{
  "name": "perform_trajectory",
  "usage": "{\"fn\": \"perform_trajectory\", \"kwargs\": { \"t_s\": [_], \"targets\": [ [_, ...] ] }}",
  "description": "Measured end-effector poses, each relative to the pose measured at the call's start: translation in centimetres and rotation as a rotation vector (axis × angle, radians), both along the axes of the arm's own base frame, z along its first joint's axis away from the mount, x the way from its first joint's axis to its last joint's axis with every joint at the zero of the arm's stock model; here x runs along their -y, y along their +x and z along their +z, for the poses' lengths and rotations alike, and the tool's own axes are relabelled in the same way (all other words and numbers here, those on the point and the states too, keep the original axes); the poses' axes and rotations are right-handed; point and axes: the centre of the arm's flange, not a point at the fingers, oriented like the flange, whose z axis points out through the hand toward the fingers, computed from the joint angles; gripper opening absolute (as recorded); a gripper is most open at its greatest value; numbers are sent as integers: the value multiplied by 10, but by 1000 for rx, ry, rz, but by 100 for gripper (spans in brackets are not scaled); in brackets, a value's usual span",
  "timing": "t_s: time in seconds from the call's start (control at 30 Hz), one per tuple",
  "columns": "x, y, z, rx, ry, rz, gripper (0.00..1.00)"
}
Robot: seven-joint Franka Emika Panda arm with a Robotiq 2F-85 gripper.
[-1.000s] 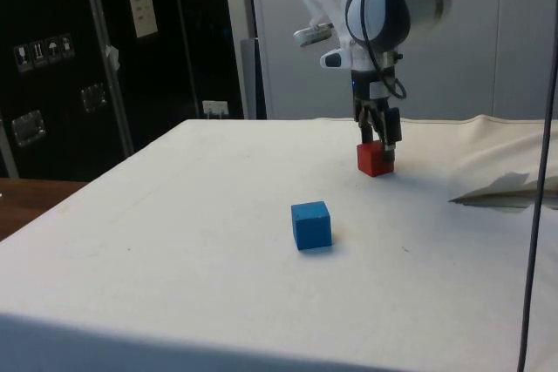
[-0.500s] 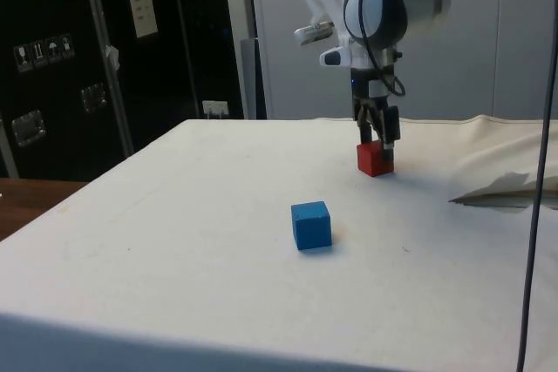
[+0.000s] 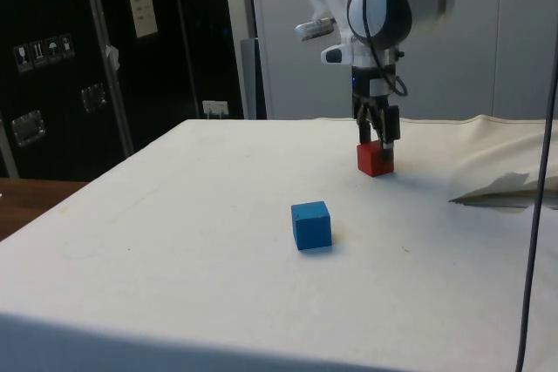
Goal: Stack the two cubes.
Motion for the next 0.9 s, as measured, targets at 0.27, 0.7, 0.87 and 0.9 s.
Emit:
{"fn": "perform_trajectory", "kwargs": {
  "t_s": [0.27, 0.7, 0.87, 0.9],
  "targets": [
    [-1, -5, -2, 11, -9, -1, 100],
    [-2, -7, -4, 11, -13, 0, 69],
    [-2, -7, -4, 12, -14, 0, 24],
    [-2, -7, -4, 13, -13, 0, 4]
  ]
}}
